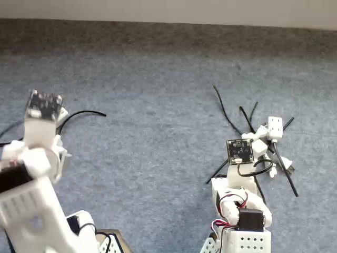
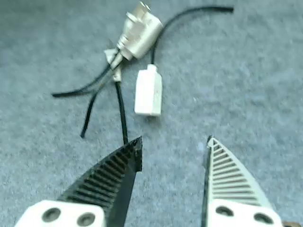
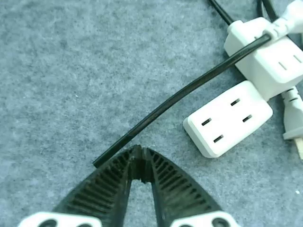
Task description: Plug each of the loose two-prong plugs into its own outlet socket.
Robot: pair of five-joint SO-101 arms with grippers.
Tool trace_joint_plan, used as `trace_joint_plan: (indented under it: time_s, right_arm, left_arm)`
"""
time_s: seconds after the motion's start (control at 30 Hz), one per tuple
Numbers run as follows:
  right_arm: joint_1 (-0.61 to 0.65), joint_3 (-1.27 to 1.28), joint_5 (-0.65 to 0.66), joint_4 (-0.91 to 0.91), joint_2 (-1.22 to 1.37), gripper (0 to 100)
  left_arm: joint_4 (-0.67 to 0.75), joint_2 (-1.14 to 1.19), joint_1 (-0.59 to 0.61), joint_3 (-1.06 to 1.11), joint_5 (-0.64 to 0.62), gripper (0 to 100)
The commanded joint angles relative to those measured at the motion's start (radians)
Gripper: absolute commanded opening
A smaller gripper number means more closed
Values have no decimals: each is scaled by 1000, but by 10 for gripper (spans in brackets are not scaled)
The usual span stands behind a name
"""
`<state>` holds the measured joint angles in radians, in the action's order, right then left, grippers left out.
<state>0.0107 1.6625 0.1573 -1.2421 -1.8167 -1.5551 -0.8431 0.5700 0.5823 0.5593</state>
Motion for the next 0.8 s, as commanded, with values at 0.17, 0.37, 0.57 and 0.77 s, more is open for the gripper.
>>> trace_joint_plan:
  time_s: [0.17, 0.37, 0.57, 0.77]
  right_arm:
    - [-8, 143, -3, -4, -13, 6]
    - [-8, 143, -3, -4, -13, 6]
    - [-8, 143, -3, -4, -13, 6]
    - [-8, 143, -3, -4, -13, 6]
  left_arm:
    - [-20, 645, 150, -427, 15, 213]
    - [15, 800, 194, -483, 17, 213]
    - [14, 874, 153, -481, 15, 213]
    - [23, 974, 108, -478, 11, 213]
